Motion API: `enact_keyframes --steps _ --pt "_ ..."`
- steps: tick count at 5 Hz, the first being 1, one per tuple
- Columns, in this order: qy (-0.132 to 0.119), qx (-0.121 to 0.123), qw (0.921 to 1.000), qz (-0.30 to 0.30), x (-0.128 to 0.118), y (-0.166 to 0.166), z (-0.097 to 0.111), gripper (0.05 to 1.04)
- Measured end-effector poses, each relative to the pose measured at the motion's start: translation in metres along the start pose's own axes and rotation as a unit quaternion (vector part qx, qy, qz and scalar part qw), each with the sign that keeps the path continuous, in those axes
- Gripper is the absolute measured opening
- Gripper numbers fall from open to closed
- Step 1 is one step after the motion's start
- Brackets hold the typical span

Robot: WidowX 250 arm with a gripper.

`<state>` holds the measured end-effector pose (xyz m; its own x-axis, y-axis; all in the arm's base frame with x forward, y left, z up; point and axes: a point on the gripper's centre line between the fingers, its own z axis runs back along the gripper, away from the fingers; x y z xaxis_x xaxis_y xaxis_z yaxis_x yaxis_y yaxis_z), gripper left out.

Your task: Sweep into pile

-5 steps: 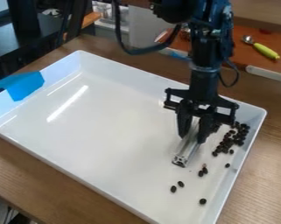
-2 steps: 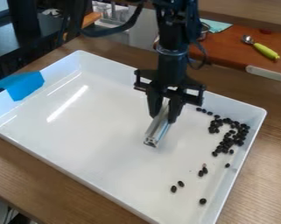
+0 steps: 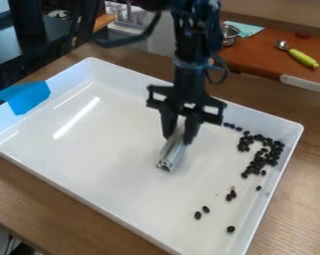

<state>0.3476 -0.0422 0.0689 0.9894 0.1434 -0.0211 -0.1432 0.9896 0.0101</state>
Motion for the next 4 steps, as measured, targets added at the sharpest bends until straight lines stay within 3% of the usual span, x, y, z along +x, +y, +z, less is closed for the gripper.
enact_keyframes --steps 2,4 --pt "0.026 -0.016 0.9995 0.012 0.015 -0.025 -0.005 0.363" --pt "0.072 -0.069 0.9949 -0.012 0.003 -0.057 0.002 0.363"
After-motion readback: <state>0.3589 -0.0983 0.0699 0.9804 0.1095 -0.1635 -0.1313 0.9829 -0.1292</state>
